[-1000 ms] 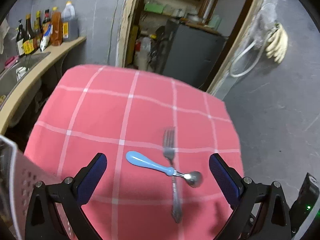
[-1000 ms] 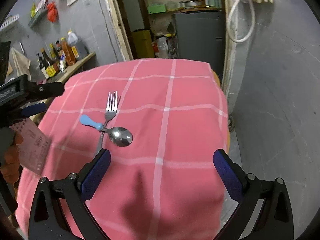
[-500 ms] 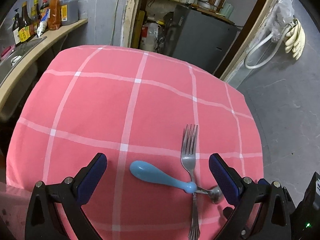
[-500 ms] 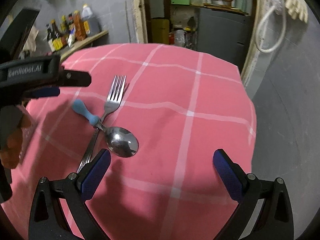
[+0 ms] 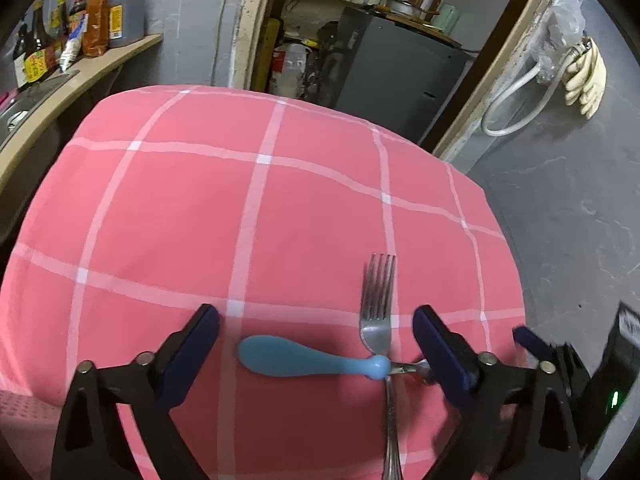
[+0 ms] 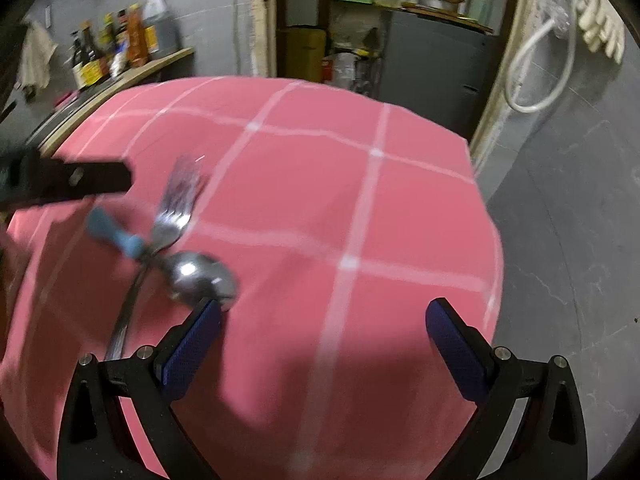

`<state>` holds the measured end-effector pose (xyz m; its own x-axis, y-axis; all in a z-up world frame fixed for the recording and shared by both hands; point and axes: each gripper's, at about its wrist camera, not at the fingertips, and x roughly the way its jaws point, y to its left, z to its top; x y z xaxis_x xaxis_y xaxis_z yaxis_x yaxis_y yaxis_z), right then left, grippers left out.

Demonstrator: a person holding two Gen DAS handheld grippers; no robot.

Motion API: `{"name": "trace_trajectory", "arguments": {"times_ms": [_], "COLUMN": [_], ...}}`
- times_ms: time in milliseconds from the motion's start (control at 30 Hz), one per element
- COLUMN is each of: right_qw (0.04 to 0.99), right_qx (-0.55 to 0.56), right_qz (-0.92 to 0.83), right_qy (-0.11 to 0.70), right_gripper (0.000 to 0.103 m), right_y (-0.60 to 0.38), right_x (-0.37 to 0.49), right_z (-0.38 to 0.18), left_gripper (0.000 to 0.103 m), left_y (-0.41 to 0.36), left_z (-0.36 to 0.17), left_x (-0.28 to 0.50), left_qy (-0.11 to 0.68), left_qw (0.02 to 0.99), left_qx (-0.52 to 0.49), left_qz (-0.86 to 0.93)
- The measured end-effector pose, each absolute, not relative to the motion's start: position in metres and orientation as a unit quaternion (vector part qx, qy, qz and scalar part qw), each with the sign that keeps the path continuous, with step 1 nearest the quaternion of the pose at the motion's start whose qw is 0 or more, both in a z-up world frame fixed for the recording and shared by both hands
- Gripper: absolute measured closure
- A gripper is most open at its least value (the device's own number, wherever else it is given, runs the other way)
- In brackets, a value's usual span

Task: Organize utensils
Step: 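Move both tools back over the crossed fork and blue-handled spoon, then close the left tool on the silver fork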

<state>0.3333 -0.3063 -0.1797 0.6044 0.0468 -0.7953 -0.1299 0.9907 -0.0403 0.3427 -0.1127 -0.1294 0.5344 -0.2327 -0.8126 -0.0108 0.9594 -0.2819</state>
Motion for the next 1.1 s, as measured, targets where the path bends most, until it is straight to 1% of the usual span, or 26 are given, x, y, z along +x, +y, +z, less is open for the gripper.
{"name": "trace_trajectory", "arguments": {"times_ms": [67,233,267,367,467,600,633,667,733,867,1100], "right_qw": [0.895,0.897,0.896,0.893,0.889,0.884,0.884,0.885,0.886,0.89,0.896], "right_qx": [-0.034,0.011,0.016,0.003,-0.025,-0.052,-0.053,-0.05,-0.045,-0.034,0.037], "right_qz": [0.047,0.064,0.069,0.082,0.095,0.097,0.096,0.095,0.085,0.065,0.046], "right_qy": [0.441,0.438,0.438,0.442,0.447,0.454,0.455,0.454,0.454,0.45,0.44], "right_gripper": [0.002,0.002,0.002,0.002,0.002,0.002,0.002,0.002,0.002,0.002,0.003], "right_y": [-0.312,-0.319,-0.319,-0.313,-0.303,-0.292,-0.292,-0.292,-0.294,-0.3,-0.319], "right_x": [0.341,0.339,0.335,0.325,0.32,0.322,0.322,0.324,0.33,0.345,0.358], "right_z": [-0.179,-0.172,-0.173,-0.176,-0.183,-0.188,-0.188,-0.187,-0.184,-0.184,-0.177], "left_gripper": [0.025,0.044,0.047,0.05,0.061,0.066,0.07,0.076,0.085,0.09,0.09], "left_y": [-0.115,-0.12,-0.121,-0.123,-0.125,-0.132,-0.135,-0.137,-0.141,-0.139,-0.138], "left_z": [-0.131,-0.134,-0.135,-0.138,-0.139,-0.142,-0.142,-0.144,-0.147,-0.147,-0.148], "left_x": [0.345,0.354,0.356,0.363,0.368,0.376,0.377,0.378,0.38,0.381,0.38], "left_qy": [0.481,0.481,0.482,0.487,0.49,0.499,0.502,0.506,0.515,0.516,0.518], "left_qw": [0.864,0.86,0.859,0.855,0.849,0.842,0.84,0.839,0.835,0.833,0.833], "left_qx": [-0.127,-0.133,-0.135,-0.139,-0.146,-0.14,-0.135,-0.129,-0.117,-0.121,-0.119], "left_qz": [-0.075,-0.105,-0.109,-0.117,-0.13,-0.151,-0.155,-0.155,-0.154,-0.158,-0.156]}}
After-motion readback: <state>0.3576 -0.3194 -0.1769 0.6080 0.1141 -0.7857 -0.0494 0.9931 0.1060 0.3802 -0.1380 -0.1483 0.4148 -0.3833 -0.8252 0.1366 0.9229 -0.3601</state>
